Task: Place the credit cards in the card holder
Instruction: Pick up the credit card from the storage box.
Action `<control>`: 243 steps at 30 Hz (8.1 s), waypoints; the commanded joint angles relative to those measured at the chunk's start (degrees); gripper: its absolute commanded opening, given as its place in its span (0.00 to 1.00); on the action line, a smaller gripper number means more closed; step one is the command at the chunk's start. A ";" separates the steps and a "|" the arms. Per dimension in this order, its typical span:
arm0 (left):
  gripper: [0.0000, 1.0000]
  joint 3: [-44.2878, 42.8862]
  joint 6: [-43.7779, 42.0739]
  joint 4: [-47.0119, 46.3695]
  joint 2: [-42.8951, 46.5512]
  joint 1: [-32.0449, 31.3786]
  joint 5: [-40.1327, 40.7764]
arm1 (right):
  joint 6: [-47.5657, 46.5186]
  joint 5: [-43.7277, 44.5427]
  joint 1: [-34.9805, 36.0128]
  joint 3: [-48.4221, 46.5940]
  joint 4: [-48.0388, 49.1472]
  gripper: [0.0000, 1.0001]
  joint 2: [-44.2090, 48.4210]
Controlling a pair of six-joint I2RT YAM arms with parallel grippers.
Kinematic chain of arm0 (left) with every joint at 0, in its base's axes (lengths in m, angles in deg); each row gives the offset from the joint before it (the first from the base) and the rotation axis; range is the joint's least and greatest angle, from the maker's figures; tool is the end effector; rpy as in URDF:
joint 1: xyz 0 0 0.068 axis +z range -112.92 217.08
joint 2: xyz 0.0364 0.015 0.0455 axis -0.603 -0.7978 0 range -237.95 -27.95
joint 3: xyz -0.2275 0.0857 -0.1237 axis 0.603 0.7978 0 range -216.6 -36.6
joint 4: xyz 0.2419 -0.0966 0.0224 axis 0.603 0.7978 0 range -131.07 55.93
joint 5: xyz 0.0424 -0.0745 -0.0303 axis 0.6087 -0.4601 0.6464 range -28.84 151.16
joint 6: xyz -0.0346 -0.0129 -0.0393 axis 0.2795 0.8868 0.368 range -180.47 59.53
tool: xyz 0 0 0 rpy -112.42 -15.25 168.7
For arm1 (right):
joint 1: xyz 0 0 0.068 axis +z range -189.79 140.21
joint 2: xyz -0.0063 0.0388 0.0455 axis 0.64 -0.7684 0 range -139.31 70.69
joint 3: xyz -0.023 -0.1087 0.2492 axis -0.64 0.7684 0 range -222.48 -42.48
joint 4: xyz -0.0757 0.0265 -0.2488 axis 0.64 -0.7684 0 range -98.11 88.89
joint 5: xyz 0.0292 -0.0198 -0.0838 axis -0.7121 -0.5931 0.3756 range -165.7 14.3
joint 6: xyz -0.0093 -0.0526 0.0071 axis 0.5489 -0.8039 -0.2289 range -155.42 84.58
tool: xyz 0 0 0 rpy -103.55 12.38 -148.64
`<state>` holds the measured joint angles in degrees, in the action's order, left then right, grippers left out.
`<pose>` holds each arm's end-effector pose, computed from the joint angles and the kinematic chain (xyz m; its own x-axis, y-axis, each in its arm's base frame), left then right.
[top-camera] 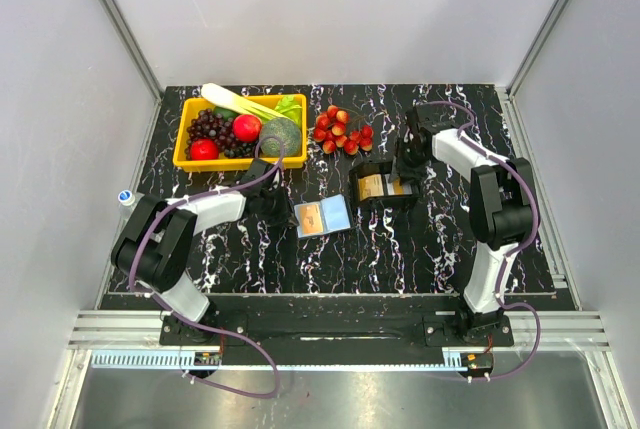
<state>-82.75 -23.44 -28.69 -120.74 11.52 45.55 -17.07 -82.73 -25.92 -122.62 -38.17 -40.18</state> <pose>0.2668 -0.1382 0.1473 -0.9430 -0.1919 -0.2718 -0.0343 0.8687 -0.4942 0.3841 0.0992 0.1854 -0.9422 0.0892 -0.3230 0.0146 0.9739 0.2265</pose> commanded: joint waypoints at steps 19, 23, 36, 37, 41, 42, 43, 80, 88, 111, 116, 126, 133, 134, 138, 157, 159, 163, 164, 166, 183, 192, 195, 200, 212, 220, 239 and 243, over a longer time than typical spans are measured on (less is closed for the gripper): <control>0.00 -2.54 -1.27 -0.43 -1.16 -0.01 -1.17 | 2.92 3.23 2.22 -1.25 4.19 0.51 3.37; 0.00 -2.63 -1.53 -0.43 -1.34 -0.01 -1.26 | 1.78 9.65 2.13 -0.63 2.96 0.63 3.56; 0.00 -2.98 -1.44 -0.25 -1.60 -0.01 -1.43 | 2.39 2.64 2.39 -1.95 1.03 0.73 -3.12; 0.00 -3.15 -1.44 -0.34 -1.69 -0.01 -1.52 | 2.39 1.07 2.39 -2.30 0.85 0.73 -3.73; 0.00 -3.42 -1.44 -0.34 -1.95 -0.01 -1.87 | 2.13 -3.16 2.92 -1.78 1.90 0.71 -4.80; 0.00 -3.42 -1.53 -0.17 -1.95 -0.01 -1.79 | 2.13 -3.95 3.09 -1.43 2.60 0.70 -4.36; 0.00 -3.33 -1.53 -0.17 -1.95 0.07 -1.79 | 2.30 -4.66 3.01 -0.99 3.21 0.69 -3.66; 0.00 -3.68 -1.70 -0.69 -2.83 -0.01 -2.75 | 4.95 -13.38 9.77 -4.59 6.48 0.51 2.06; 0.00 -3.51 -1.70 -0.87 -2.92 -0.01 -3.02 | 3.27 -9.59 13.02 -6.87 3.84 0.54 1.01; 0.00 -3.07 -1.97 -0.43 -2.48 0.07 -2.93 | 4.15 -9.23 13.64 -8.10 4.10 0.38 -0.58; 0.00 -3.59 -2.06 -0.43 -2.92 -0.01 -3.19 | 3.71 -7.31 13.47 -8.19 4.19 0.48 -0.84; 0.00 -3.07 -2.06 -0.60 -2.66 -0.01 -3.02 | 3.62 -8.78 10.22 -9.07 4.54 0.63 -3.38; 0.00 -3.42 -2.14 -0.60 -3.09 0.07 -3.37 | 5.20 -17.05 10.21 -7.84 7.26 0.63 -5.49; 0.00 -3.42 -2.14 -0.60 -3.18 0.07 -3.37 | 5.47 -18.10 10.21 -7.84 7.44 0.63 -5.58; 0.00 -3.51 -2.14 -0.69 -3.10 0.07 -3.54 | 5.82 -18.99 10.21 -7.49 8.23 0.61 -5.33; 0.00 -4.03 -2.06 -0.69 -3.45 -0.01 -3.81 | 6.35 -20.92 10.21 -8.02 8.23 0.51 -2.25; 0.00 -4.12 -1.97 -0.69 -3.54 0.07 -3.98 | 6.44 -20.84 10.21 -8.10 8.23 0.50 -1.90; 0.00 -4.04 -2.06 -0.60 -3.62 0.07 -3.98 | 6.44 -20.83 10.21 -8.28 8.32 0.48 -1.72; 0.00 -4.03 -2.06 -0.69 -3.71 0.07 -3.98 | 6.44 -20.92 10.21 -8.19 8.23 0.48 -1.46; 0.00 -4.03 -2.14 -0.69 -3.62 -0.01 -3.98 | 6.52 -20.75 10.13 -8.10 8.23 0.47 -1.10; 0.00 -3.68 -2.06 -0.87 -3.36 0.07 -4.07 | 6.61 -18.64 10.21 -7.93 8.14 0.24 -0.49; 0.00 -3.42 -2.06 -0.96 -2.83 -0.01 -3.98 | 5.39 -13.02 10.21 -8.72 6.91 0.14 -0.22; 0.00 -3.24 -1.97 -0.87 -2.57 -0.01 -3.98 | 4.68 -10.91 10.21 -9.68 5.95 0.10 -1.01; 0.00 -2.89 -2.06 -0.87 -2.22 -0.01 -3.72 | 3.71 -7.74 10.21 -11.00 4.54 0.00 -1.72; 0.00 -3.07 -2.06 -1.39 -3.01 0.07 -4.42 | -1.82 3.68 11.18 -17.76 -3.80 0.00 -3.56; 0.00 -3.24 -2.32 -1.39 -3.18 0.07 -4.69 | -2.18 6.76 14.34 -19.35 -6.01 0.04 -8.22; 0.00 -3.42 -2.32 -1.31 -3.62 -0.01 -4.86 | -3.14 8.35 15.75 -17.60 -7.06 0.22 -8.84; 0.00 -3.42 -2.32 -1.22 -3.54 -0.01 -4.69 | -2.79 8.08 15.84 -16.63 -7.06 0.25 -7.52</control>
<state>-85.40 -25.10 -27.95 -123.58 11.81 42.01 -19.78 -73.83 -10.58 -140.04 -44.75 -50.41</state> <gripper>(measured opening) 0.015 0.241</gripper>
